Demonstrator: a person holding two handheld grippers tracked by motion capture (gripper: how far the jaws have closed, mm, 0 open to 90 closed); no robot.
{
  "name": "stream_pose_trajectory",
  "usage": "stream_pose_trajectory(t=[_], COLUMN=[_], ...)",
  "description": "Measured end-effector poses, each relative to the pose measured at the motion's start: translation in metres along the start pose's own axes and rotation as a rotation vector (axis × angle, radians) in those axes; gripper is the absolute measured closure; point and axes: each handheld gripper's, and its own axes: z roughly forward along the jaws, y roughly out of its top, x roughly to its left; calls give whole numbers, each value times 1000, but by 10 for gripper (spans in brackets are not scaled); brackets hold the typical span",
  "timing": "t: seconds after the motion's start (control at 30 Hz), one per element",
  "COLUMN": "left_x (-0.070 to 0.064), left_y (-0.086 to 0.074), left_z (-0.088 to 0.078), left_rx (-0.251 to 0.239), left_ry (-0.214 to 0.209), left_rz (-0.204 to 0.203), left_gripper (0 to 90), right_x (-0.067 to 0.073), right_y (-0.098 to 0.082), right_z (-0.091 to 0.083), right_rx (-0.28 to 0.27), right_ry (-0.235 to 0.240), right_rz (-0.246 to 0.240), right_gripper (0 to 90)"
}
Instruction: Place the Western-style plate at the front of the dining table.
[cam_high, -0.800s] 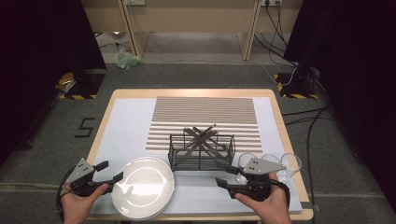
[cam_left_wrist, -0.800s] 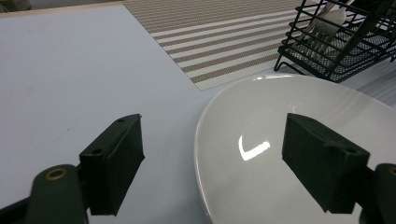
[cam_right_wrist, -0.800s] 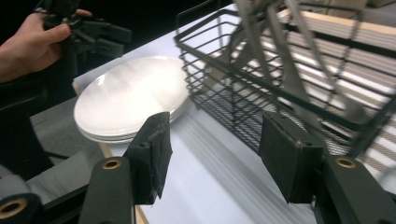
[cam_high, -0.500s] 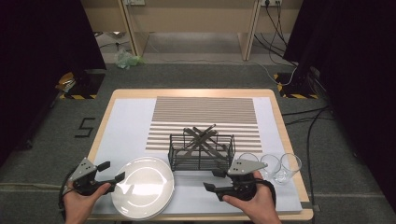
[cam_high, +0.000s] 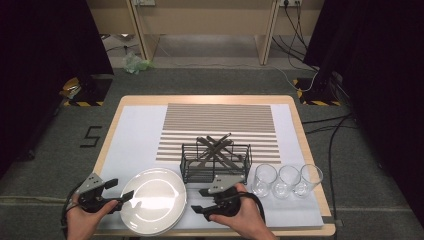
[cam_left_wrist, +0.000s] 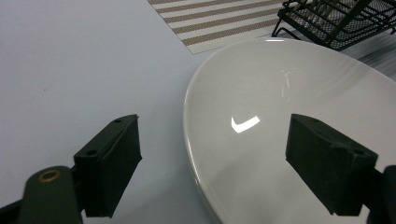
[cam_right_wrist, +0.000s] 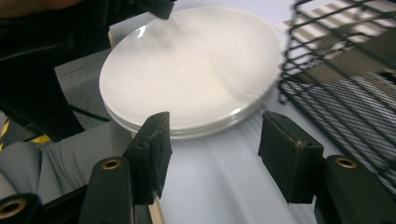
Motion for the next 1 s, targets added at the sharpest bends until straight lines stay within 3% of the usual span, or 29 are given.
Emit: stream_pose_trajectory(t=[0.03, 0.27, 0.3, 0.6, 0.83, 1.0], left_x=[1, 1, 1, 0, 1, 9], left_y=[-1, -2, -2, -5, -6, -8], left_z=[0, 2, 1, 2, 2, -9], left_rx=[-8, -25, -29, -2, 15, 29], left_ry=[-4, 0, -14, -14, -21, 13], left_rz=[-20, -29, -26, -16, -28, -56], left_gripper=[179, 172, 181, 175, 183, 183], right_x=[1, 3, 4, 5, 8, 10], right_y=[2, 2, 2, 9, 13, 18], right_z=[11, 35, 41, 55, 62, 74], right_rx=[15, 80, 93, 121, 129, 170], right_ry=[19, 38, 53, 72, 72, 57], right_rz=[-22, -79, -85, -119, -115, -163], right_gripper=[434, 434, 432, 422, 403, 378])
